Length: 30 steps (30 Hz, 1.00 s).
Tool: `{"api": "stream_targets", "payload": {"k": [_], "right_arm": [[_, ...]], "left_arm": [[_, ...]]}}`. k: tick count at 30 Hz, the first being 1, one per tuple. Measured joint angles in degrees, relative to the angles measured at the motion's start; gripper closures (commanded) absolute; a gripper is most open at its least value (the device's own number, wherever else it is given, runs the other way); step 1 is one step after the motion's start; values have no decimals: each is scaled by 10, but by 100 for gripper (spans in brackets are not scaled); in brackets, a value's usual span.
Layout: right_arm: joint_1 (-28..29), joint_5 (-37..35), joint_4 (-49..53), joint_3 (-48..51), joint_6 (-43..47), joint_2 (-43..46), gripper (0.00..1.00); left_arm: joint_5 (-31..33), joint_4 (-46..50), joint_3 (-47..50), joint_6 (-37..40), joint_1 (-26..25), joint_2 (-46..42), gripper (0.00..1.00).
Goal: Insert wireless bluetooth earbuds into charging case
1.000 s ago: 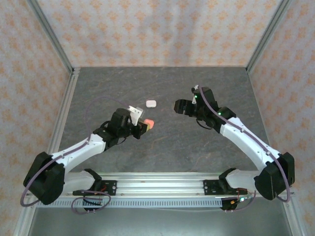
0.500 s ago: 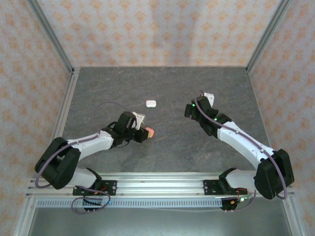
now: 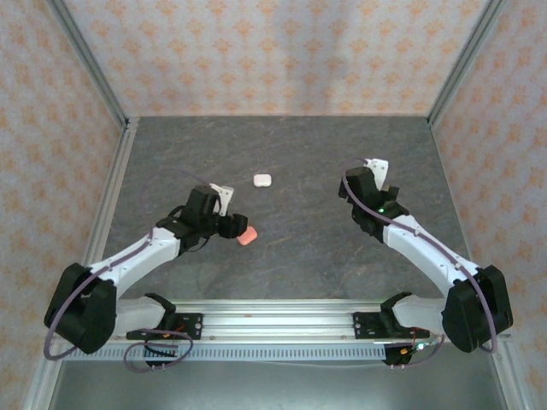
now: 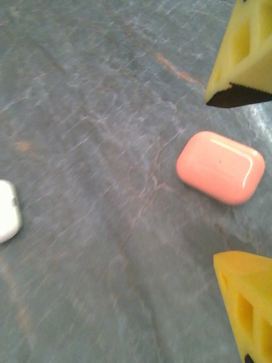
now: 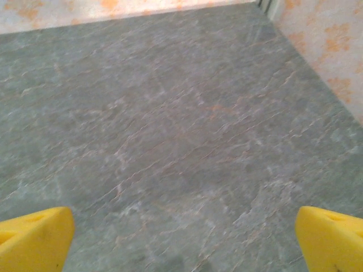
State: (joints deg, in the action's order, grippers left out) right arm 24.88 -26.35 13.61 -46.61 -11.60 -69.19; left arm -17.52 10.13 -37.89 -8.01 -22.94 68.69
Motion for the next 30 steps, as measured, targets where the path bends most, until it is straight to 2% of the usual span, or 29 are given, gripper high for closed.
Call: {"api": "stream_targets", "payload": {"k": [4,6,10,13,18,20,25,30], "right_arm": [[-13,-25,-51,30,36,2,1],[-30,-33,-81,50,49,2,1],[-65,-44,-173,100,77,2,1],[-79,-50,-251,141,102,-10,1],[-88,-54,-378,186,130,-69,1],[-90,-55,-424,202,139,-93,1],[-101,-52,-521,226,170,-137,0],[-152,-14,-601,250,169,-156,0]], "left_arm": [[44,29,-25,31,28,-38,13],[81,36,-34,46,44,-54,0],[179,22,-35,62,82,-69,0],[268,-36,-5,61,115,-85,0],[351,-127,61,60,172,-87,0],[370,-156,72,60,184,-67,0],[373,-260,125,62,193,-27,0],[349,-358,172,67,193,9,0]]}}
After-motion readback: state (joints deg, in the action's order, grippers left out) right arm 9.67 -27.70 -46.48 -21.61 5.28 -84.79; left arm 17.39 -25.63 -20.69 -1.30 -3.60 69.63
